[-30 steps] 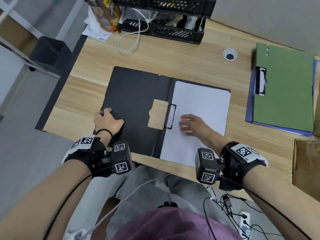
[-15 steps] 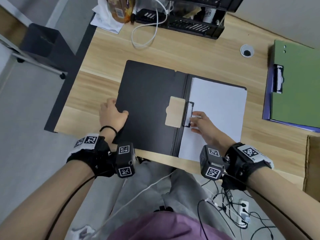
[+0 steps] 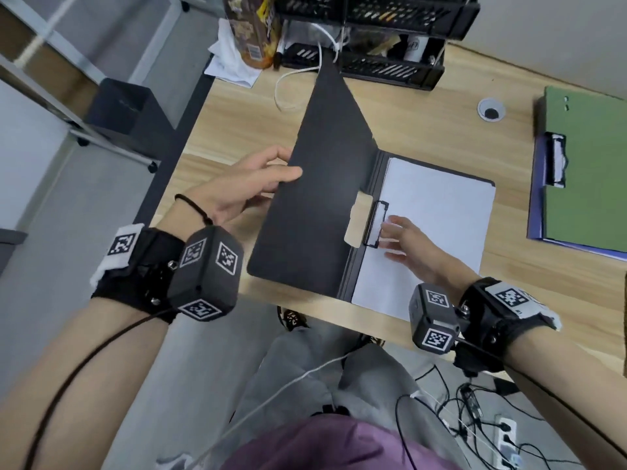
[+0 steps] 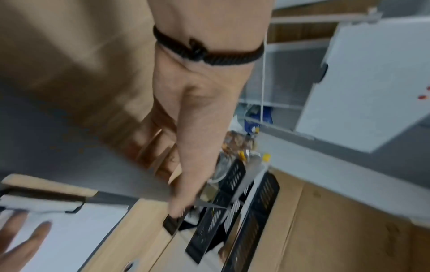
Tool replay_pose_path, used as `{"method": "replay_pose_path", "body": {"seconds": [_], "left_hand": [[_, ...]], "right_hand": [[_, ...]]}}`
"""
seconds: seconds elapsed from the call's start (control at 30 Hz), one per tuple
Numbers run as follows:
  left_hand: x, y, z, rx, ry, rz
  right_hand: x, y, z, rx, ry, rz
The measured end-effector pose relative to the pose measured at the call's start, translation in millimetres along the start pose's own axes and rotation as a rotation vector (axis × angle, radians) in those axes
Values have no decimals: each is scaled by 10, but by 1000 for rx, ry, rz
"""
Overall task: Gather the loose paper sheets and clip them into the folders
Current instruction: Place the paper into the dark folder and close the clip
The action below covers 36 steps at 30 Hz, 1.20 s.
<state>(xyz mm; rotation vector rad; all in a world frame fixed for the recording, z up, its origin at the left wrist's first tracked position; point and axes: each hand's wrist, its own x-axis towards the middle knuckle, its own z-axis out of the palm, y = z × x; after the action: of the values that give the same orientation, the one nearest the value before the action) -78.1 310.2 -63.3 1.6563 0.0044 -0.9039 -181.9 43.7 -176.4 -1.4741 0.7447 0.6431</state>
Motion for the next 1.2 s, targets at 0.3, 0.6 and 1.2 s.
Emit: {"method": "replay_pose_path", "body": {"seconds": [0.3,0.6,1.2], "left_hand": [[462,119,1583,61,-263,-97],[802,-384,2474,215,-144,-190],[630,-955,1465,49,14,-328]], "right_hand": [[-824,-188,-822,535,-165,-176],[-920,770,-1595,457,134,-30],[-843,994,-908,473,487,181]]}}
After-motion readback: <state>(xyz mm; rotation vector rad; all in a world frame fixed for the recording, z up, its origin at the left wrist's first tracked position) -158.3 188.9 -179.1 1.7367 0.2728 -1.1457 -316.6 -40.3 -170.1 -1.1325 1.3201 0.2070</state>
